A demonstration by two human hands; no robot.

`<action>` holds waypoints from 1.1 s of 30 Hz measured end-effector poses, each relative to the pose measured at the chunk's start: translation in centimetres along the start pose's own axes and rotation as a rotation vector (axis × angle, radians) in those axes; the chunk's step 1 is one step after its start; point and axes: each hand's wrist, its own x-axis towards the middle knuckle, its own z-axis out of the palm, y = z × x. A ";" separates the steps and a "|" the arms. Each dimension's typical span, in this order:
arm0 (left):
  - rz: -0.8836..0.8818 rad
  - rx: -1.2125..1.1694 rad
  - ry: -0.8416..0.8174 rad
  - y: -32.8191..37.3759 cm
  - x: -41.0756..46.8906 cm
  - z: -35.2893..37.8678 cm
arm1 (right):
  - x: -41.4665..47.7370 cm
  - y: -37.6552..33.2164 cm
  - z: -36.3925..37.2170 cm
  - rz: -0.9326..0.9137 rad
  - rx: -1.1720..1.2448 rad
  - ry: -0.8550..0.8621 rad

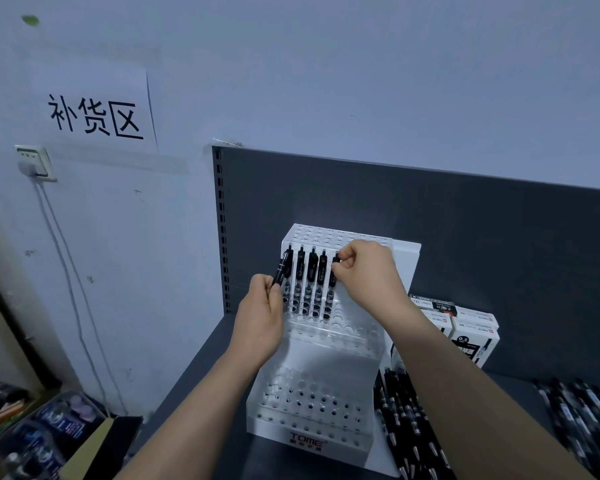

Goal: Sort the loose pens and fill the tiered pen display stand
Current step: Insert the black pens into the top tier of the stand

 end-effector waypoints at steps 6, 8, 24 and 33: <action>0.096 -0.078 -0.008 0.8 -0.5 -0.4 | -0.7 0.3 -0.4 0.045 0.076 -0.010; 0.121 -0.108 -0.050 1.5 -0.7 -0.3 | -1.4 0.3 -0.9 0.036 0.147 -0.040; 0.252 0.261 -0.032 1.0 -1.0 0.7 | -1.8 1.5 -4.3 0.123 0.536 0.079; 0.225 0.362 -0.050 -0.2 -1.4 0.8 | -0.7 1.2 -3.0 -0.010 0.112 0.130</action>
